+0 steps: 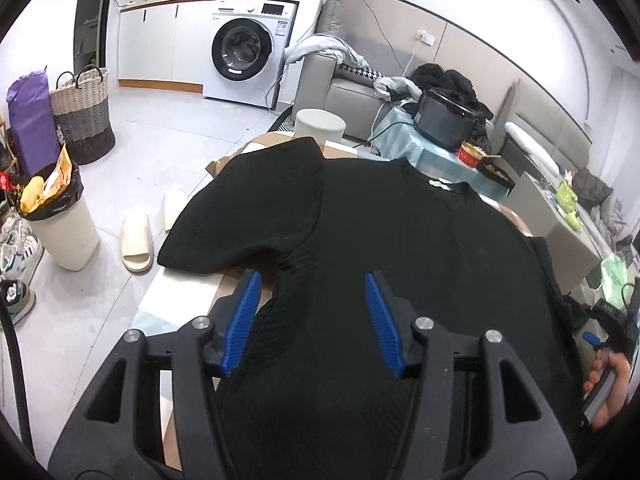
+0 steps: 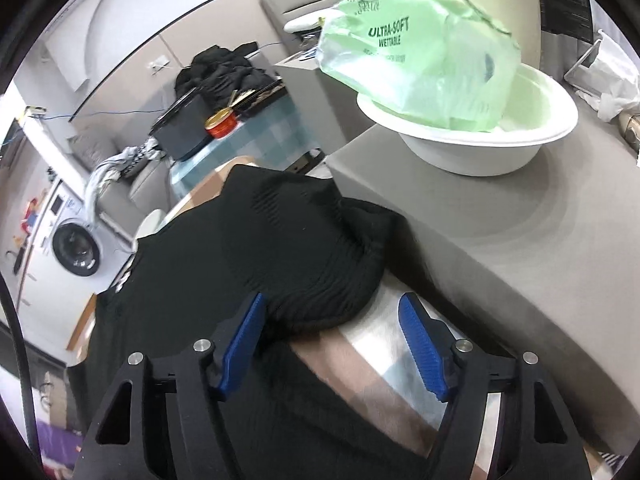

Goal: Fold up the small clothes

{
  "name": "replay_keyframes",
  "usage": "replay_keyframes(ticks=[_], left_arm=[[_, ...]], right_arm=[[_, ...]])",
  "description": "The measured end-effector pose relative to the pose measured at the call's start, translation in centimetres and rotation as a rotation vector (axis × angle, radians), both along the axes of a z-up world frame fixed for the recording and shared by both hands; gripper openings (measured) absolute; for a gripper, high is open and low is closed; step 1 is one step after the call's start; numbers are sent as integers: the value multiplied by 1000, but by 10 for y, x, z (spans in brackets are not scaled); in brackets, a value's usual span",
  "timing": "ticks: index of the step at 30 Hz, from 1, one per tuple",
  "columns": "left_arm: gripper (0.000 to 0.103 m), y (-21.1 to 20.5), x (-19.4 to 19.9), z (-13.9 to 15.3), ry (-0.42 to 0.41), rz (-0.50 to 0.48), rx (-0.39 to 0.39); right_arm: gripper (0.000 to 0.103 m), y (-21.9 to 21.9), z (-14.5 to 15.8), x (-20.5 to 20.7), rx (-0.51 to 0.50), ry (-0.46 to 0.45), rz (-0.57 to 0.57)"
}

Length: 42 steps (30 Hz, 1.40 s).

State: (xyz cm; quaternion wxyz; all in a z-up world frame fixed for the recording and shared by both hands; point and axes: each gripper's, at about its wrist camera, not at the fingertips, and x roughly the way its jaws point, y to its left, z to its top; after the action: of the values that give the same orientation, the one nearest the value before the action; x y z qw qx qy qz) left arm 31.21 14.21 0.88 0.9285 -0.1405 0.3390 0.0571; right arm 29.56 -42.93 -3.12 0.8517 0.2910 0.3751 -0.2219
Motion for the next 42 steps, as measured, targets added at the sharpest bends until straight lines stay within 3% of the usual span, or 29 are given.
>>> replay_keyframes(ticks=[3, 6, 8, 11, 15, 21, 24, 26, 27, 29, 31, 33, 35, 37, 42], left_arm=[[52, -6, 8, -8, 9, -8, 18], [52, -12, 15, -14, 10, -22, 36], [52, -14, 16, -16, 11, -30, 42], [52, -18, 17, -19, 14, -39, 50], [52, -23, 14, -21, 12, -38, 48], [52, -29, 4, -21, 6, -54, 49], [52, -28, 1, -22, 12, -48, 47], [52, -26, 2, -24, 21, -43, 47], [52, -26, 2, -24, 23, -42, 48], [52, -27, 1, -26, 28, -43, 54], [52, -27, 2, -27, 35, -44, 60], [52, -26, 2, -29, 44, -43, 60], [52, -24, 3, -31, 51, -41, 56], [52, -23, 3, -33, 58, -38, 51], [52, -22, 4, -34, 56, -36, 44]], right_arm=[[61, -1, -9, 16, -7, 38, -19], [42, 0, -15, 26, -25, 69, -33], [11, -2, -17, 31, -40, 86, -53], [5, 1, -16, 36, -75, 76, -23], [5, 11, 1, 29, -147, 22, 28], [5, 26, 45, 23, -227, -157, 149], [5, 56, 64, 28, -287, -272, 353], [5, 84, 68, 36, -256, -324, 548], [5, 98, 66, 40, -233, -315, 651], [7, 131, 48, 48, -170, -212, 900], [9, 154, 26, 47, -173, -78, 1017], [16, 155, 14, 43, -200, -31, 998], [36, 145, 11, 40, -174, -24, 932], [46, 131, 10, 41, -132, -35, 861], [46, 101, 13, 39, -78, -42, 655]])
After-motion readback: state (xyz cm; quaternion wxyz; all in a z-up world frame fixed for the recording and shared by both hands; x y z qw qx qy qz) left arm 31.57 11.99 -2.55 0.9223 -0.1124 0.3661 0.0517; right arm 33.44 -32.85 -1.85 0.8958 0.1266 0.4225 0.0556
